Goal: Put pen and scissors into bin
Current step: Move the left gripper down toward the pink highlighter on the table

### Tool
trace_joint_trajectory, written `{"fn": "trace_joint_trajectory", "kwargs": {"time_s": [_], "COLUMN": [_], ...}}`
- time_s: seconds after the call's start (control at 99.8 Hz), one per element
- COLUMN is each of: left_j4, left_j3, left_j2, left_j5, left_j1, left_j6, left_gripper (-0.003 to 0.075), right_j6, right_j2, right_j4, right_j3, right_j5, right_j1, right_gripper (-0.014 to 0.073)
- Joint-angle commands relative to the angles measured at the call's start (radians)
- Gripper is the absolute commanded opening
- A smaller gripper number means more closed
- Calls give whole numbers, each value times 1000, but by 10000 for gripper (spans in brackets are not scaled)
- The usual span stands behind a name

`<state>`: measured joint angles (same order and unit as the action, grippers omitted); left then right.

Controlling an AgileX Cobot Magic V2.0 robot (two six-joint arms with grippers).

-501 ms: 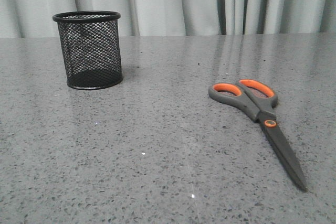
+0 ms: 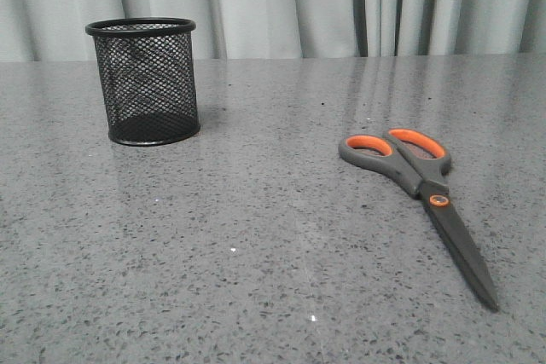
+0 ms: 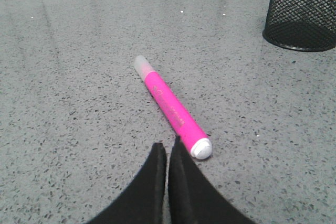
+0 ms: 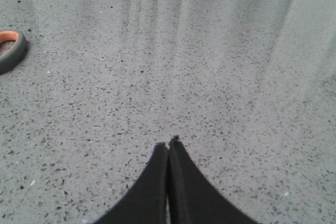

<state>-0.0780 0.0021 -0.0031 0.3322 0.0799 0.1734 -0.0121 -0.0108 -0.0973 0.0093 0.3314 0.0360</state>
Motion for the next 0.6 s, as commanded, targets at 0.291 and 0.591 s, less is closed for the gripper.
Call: {"fn": "trace_joint_trajectory", "kwargs": {"time_s": [0.291, 0.591], "left_j4": [-13, -521], "left_j3": [43, 43], "left_j2": [-33, -33], "left_j5": [-54, -248], "left_j1": [-1, 1], "left_j6": [-4, -4], "left_gripper": [-19, -19], "right_j6": [-6, 128], "right_j2": [-19, -19], "right_j4": [-71, 97], "right_j3": [16, 16], "right_j5": [-225, -539], "right_j1": [-6, -6], "right_gripper": [-76, -76]}}
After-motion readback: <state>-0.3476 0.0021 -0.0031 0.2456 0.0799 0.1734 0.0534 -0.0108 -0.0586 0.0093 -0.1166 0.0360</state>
